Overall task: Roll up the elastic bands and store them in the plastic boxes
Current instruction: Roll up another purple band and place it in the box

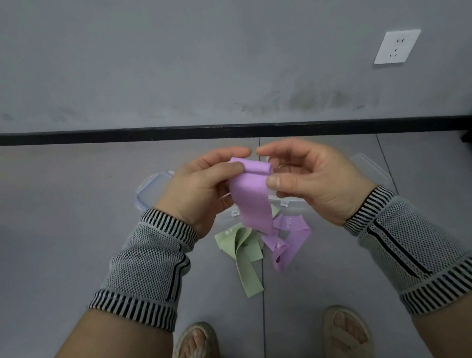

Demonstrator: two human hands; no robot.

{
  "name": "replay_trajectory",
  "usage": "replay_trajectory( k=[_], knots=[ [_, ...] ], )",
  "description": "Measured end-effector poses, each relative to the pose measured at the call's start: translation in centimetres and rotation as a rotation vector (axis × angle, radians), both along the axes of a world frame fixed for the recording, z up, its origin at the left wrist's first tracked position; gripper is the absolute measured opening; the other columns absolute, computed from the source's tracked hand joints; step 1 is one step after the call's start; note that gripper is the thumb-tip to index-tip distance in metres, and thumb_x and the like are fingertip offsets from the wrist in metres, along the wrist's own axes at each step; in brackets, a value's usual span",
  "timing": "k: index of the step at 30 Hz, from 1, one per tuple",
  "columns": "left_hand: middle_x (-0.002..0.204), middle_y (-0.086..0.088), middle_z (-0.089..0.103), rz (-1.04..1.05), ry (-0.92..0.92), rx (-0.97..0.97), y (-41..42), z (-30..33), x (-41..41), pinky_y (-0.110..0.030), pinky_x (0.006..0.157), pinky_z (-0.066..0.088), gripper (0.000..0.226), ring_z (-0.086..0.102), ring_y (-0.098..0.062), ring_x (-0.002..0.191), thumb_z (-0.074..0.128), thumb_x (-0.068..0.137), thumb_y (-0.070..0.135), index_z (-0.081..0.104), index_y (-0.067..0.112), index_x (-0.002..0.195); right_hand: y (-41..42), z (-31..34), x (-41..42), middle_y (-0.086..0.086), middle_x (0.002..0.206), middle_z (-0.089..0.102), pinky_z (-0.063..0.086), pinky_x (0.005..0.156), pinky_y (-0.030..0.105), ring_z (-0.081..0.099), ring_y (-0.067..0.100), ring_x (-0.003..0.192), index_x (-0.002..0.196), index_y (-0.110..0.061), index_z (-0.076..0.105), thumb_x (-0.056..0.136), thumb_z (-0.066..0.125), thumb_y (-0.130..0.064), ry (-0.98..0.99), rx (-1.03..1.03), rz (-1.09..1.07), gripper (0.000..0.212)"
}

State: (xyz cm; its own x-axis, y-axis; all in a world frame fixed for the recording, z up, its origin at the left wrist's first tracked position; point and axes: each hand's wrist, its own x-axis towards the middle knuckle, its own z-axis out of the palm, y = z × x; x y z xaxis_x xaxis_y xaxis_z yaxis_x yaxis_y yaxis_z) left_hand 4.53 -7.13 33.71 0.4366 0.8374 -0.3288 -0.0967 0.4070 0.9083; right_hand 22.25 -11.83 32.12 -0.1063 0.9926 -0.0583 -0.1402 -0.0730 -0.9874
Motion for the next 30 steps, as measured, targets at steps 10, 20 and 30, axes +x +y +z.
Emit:
replay_trajectory(
  k=[10,20,30],
  knots=[
    [0.077,-0.004,0.065,-0.310,0.138,-0.102,-0.4,-0.6,-0.6,-0.032,0.068,0.052,0.037,0.062,-0.018,0.069,0.054,0.064,0.008,0.055,0.011,0.101,-0.3,-0.3,0.0,0.021,0.117,0.059,0.050,0.095,0.048,0.061,0.040,0.096,0.122,-0.032,0.061,0.061,0.080,-0.021,-0.138,-0.155,0.452,0.064],
    [0.098,-0.017,0.062,-0.296,0.141,-0.098,-0.4,-0.8,-0.2,-0.037,0.075,0.048,0.038,0.058,-0.028,0.083,0.059,0.066,0.011,0.057,0.009,0.104,-0.7,0.1,-0.2,0.010,0.085,0.053,0.051,0.084,0.044,0.052,0.021,0.080,0.099,-0.033,0.071,0.054,0.078,-0.028,-0.261,-0.053,0.332,0.045],
    [0.075,-0.004,0.068,-0.022,0.091,0.019,0.1,-1.2,-0.1,-0.028,0.064,0.049,0.029,0.062,-0.015,0.066,0.070,0.076,0.001,0.060,0.013,0.100,-0.3,-0.4,-0.1,-0.003,0.079,0.066,0.053,0.069,0.030,0.062,0.016,0.071,0.118,-0.028,0.058,0.066,0.074,-0.010,-0.042,-0.153,0.185,0.057]
  ],
)
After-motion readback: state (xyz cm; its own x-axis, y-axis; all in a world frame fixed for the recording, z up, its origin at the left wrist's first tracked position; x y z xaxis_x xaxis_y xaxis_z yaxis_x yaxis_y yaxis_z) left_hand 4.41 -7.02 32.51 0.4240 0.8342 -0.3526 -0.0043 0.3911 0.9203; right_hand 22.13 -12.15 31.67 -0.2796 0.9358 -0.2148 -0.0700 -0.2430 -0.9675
